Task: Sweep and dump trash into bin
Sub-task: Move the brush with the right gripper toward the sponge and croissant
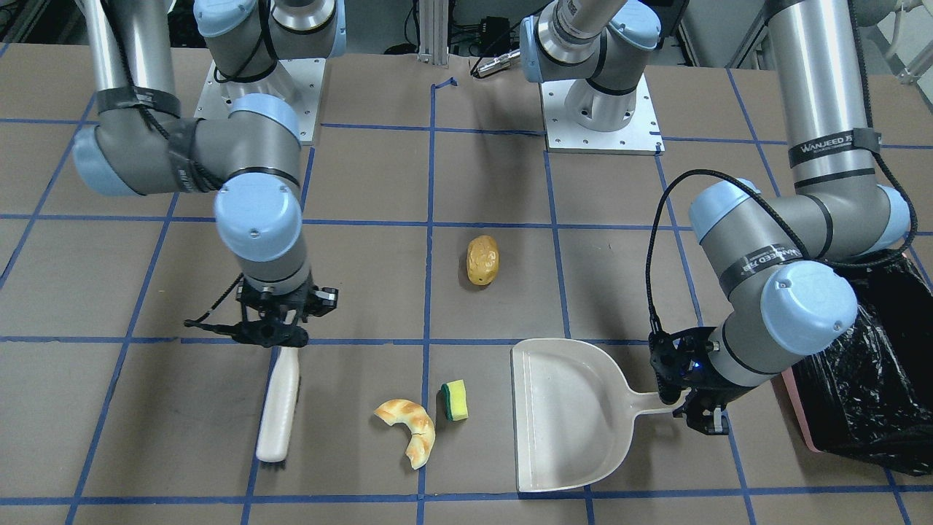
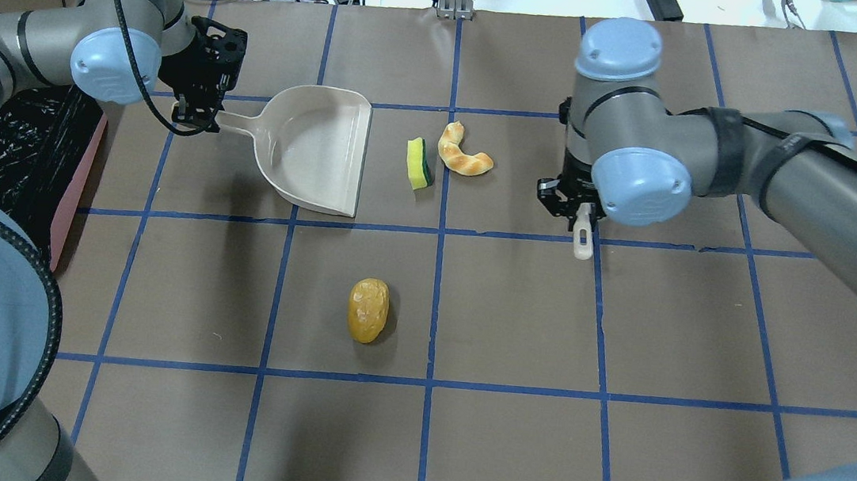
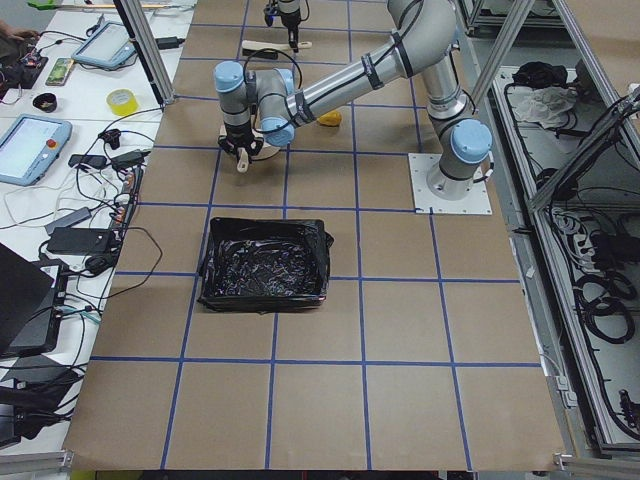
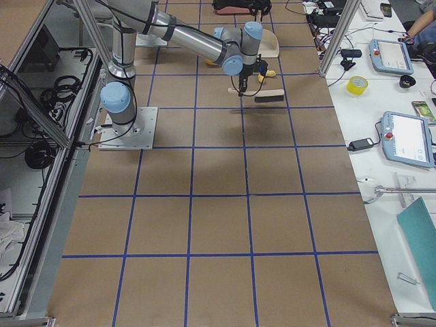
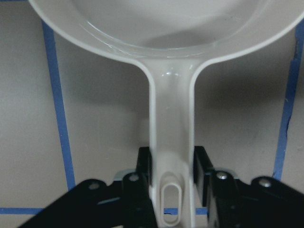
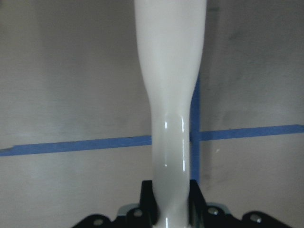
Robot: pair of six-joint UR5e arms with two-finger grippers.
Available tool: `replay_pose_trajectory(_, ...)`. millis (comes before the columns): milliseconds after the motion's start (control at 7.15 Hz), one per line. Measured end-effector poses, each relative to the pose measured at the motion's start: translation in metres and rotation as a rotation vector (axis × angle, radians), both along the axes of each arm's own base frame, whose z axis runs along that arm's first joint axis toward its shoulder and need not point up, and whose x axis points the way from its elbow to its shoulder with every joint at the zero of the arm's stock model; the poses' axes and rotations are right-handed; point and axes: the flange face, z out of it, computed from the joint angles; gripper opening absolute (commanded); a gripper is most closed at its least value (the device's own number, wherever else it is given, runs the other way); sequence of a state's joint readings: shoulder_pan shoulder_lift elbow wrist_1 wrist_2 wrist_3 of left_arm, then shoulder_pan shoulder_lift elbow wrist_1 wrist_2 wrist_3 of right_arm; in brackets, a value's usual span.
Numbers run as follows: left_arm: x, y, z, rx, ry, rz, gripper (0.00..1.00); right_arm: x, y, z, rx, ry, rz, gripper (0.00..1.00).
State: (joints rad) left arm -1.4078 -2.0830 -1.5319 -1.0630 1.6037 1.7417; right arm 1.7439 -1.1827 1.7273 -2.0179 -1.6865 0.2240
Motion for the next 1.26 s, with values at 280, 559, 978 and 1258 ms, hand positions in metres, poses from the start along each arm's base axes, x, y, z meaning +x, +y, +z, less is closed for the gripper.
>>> replay_pose_trajectory(280, -0.005, 0.001, 0.000, 0.002, -0.009, -0.001, 0.00, 0.071, 0.000, -0.012, -0.004, -0.007, -0.029, 0.00)
replay_pose_trajectory(559, -0.006, 0.001, -0.001, 0.003, -0.010, 0.005, 0.00, 0.127, 0.005, -0.021, -0.007, -0.038, -0.051, 0.00)
replay_pose_trajectory(978, -0.010, 0.001, 0.001, 0.001, -0.011, 0.004, 0.00, 0.202, 0.018, -0.032, 0.009, -0.104, -0.040, 0.01)
replay_pose_trajectory(1258, -0.011, 0.002, 0.003, -0.003, -0.011, 0.004, 0.00, 0.259, 0.026, -0.023, 0.046, -0.192, -0.006, 0.02)
